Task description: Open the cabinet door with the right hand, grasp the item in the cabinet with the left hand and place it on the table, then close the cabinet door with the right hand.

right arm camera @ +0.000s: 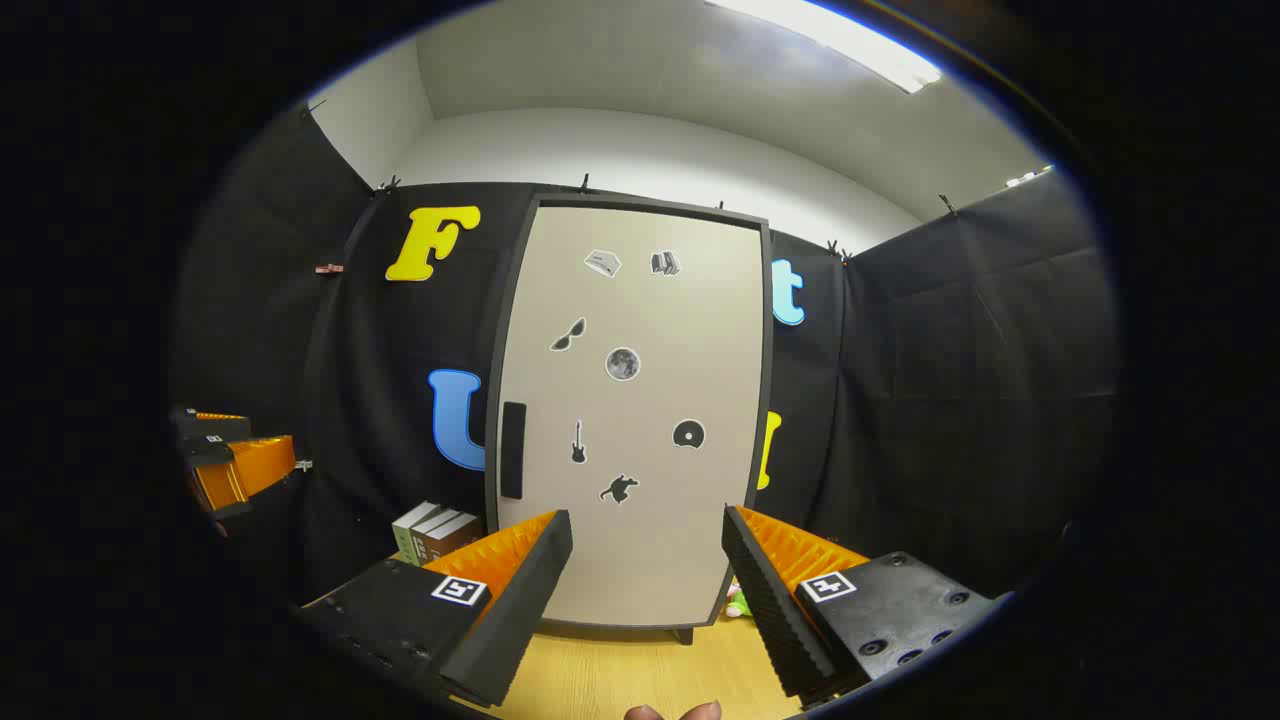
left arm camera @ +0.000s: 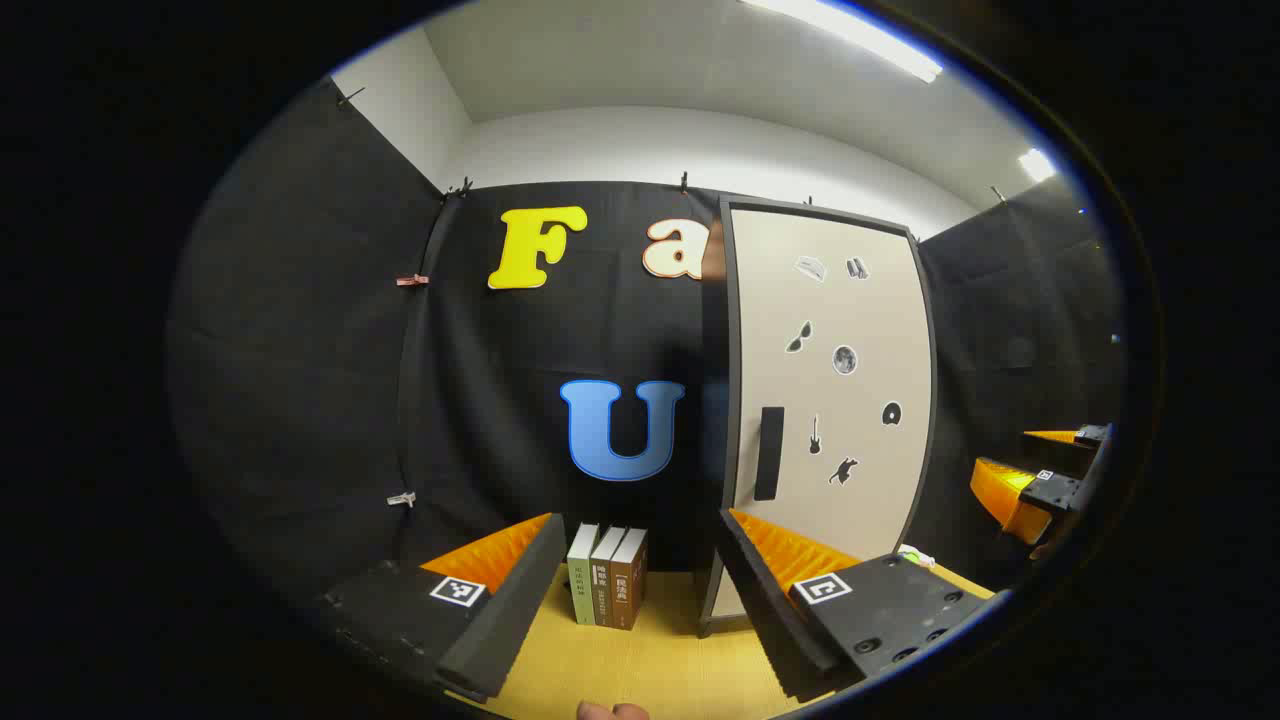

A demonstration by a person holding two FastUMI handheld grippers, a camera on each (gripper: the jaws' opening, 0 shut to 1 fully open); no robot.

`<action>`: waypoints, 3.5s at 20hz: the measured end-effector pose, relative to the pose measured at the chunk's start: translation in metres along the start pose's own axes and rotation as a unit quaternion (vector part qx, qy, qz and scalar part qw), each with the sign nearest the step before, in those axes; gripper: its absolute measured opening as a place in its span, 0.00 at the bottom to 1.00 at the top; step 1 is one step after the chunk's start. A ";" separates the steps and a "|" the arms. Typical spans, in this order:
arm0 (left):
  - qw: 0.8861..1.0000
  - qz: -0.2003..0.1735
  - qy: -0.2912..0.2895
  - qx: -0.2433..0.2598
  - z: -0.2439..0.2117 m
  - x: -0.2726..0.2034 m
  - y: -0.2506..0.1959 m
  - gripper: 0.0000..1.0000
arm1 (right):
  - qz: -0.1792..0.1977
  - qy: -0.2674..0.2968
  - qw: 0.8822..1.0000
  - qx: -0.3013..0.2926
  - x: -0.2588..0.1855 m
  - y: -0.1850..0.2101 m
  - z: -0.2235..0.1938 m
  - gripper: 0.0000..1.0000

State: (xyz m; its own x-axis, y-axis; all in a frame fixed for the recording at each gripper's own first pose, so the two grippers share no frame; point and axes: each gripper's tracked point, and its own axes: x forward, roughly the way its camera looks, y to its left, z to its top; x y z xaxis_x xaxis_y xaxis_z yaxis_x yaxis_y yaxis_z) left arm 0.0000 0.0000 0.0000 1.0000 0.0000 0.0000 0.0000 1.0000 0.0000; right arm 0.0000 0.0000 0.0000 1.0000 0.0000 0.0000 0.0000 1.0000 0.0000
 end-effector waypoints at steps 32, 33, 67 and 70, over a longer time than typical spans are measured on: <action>1.000 0.006 0.000 0.015 -0.004 0.004 0.049 0.96 | 0.057 0.009 0.998 0.034 0.090 0.099 -0.003 0.98; 1.000 0.008 0.002 0.014 -0.006 0.005 0.052 0.96 | 0.061 0.010 0.998 0.030 0.099 0.108 -0.005 0.98; 0.999 0.022 0.032 0.009 -0.036 -0.004 0.079 0.96 | 0.120 0.081 0.987 0.073 0.181 0.154 -0.056 0.22; 0.999 0.015 0.032 0.008 -0.035 -0.009 0.066 0.96 | 0.136 0.081 0.984 0.079 0.150 0.142 -0.053 0.21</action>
State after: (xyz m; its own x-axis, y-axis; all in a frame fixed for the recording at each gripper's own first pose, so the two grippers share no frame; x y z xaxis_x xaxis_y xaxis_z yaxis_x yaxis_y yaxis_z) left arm -0.0094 0.0661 -0.0351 0.9976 0.0299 -0.0628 -0.0289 0.9994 0.0165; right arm 0.1495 0.1415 -0.0534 0.9497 0.2806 -0.1387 -0.2551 0.9506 0.1770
